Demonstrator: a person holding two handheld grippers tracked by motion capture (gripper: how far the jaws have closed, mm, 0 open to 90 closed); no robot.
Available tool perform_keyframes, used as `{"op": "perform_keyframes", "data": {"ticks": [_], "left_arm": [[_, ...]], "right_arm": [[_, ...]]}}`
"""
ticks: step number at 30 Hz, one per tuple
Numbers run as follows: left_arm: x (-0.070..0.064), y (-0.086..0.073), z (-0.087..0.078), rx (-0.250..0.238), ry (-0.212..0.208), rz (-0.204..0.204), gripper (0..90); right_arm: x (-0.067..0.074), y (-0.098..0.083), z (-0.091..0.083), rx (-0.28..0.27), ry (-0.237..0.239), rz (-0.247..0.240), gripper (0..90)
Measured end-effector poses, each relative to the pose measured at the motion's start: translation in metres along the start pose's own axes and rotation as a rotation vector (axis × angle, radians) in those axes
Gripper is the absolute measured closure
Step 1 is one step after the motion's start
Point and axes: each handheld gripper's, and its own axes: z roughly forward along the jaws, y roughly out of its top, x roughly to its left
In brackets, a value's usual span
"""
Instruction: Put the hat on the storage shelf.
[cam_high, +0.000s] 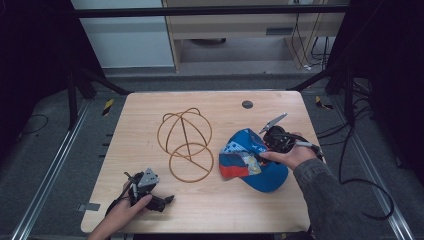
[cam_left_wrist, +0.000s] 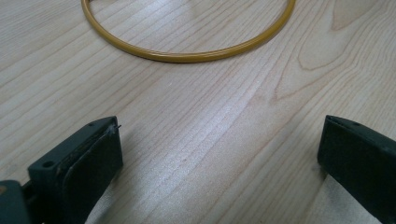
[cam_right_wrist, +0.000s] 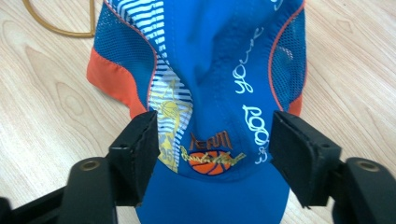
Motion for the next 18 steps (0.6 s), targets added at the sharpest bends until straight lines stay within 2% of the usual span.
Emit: {"op": "perform_keyframes", "data": {"ticks": [5, 8, 12, 18], "left_arm": [[0.0, 0.0, 0.0, 0.0, 0.0, 0.0, 0.0], [0.0, 0.0, 0.0, -0.001, -0.001, 0.0, 0.0], [0.0, 0.0, 0.0, 0.0, -0.001, 0.001, 0.0], [0.0, 0.0, 0.0, 0.0, -0.001, 0.001, 0.0]], "right_arm": [[0.0, 0.002, 0.006, -0.007, 0.016, 0.003, 35.5], [0.0, 0.003, 0.012, 0.011, 0.007, 0.0, 35.5], [-0.001, 0.004, 0.02, 0.01, 0.028, 0.037, 37.2], [-0.001, 0.004, 0.03, 0.03, 0.038, 0.044, 42.2]]}}
